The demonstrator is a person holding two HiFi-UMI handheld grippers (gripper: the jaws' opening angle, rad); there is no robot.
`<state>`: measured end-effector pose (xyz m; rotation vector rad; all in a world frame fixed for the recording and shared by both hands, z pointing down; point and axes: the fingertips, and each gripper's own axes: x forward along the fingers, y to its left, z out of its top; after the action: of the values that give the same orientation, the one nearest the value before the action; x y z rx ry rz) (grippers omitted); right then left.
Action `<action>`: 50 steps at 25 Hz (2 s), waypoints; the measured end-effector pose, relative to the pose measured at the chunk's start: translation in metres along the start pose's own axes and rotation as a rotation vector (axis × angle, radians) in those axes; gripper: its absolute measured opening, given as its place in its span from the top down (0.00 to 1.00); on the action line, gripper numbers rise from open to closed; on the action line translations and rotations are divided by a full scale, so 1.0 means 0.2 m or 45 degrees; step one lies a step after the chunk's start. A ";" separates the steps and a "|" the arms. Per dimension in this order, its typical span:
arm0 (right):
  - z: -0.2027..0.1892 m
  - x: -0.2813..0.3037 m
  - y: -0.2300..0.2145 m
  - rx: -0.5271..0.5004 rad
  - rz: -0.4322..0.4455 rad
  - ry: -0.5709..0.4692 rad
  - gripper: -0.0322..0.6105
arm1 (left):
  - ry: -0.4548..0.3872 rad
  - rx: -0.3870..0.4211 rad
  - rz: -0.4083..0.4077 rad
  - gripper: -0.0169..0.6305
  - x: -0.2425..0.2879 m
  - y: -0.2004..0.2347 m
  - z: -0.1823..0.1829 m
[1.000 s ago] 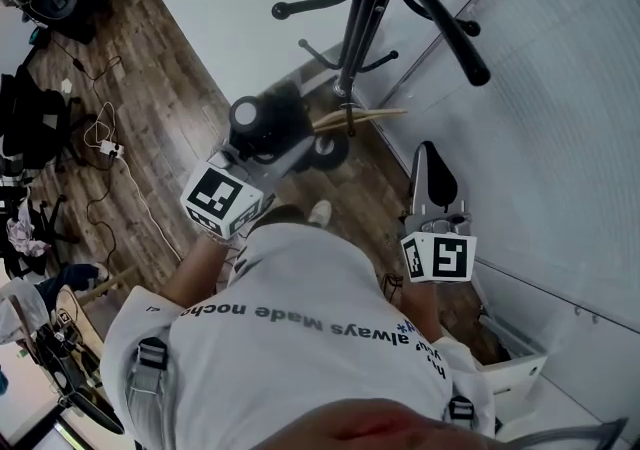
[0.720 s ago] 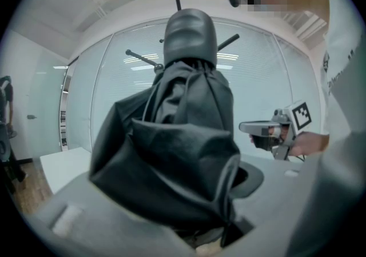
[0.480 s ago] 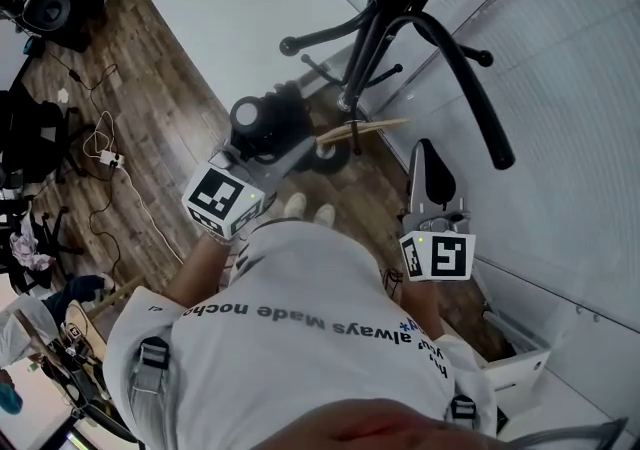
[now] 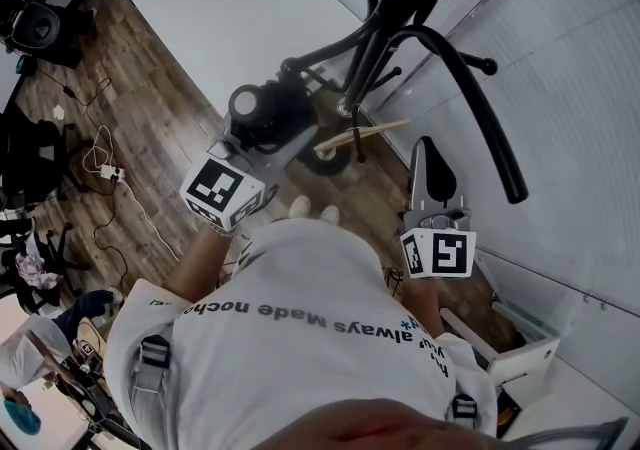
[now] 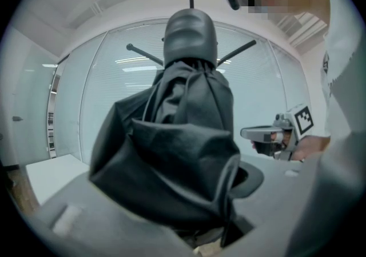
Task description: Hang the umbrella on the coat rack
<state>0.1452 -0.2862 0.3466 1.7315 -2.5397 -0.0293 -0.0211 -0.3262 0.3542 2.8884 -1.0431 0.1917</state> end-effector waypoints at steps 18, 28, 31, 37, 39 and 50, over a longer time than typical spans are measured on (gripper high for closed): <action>0.00 0.04 0.00 -0.002 -0.016 0.010 0.95 | -0.012 -0.035 -0.019 0.55 0.09 0.11 0.01; 0.00 0.03 0.00 0.002 -0.021 0.013 0.95 | 0.044 -0.044 -0.027 0.55 0.14 0.12 -0.06; 0.00 0.03 0.00 0.002 -0.020 0.013 0.95 | 0.055 -0.051 -0.023 0.55 0.15 0.12 -0.07; 0.00 0.03 0.00 -0.005 -0.017 0.014 0.95 | 0.064 -0.024 -0.004 0.55 0.18 0.12 -0.08; -0.01 0.03 0.00 -0.008 -0.015 0.014 0.95 | 0.062 -0.022 0.002 0.55 0.19 0.13 -0.10; -0.01 0.03 0.00 -0.017 0.006 0.019 0.95 | 0.001 -0.035 -0.030 0.55 0.15 0.08 -0.05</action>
<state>0.1423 -0.2913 0.3491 1.7152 -2.5273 -0.0327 -0.0098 -0.3559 0.3684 2.8744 -1.0027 0.1761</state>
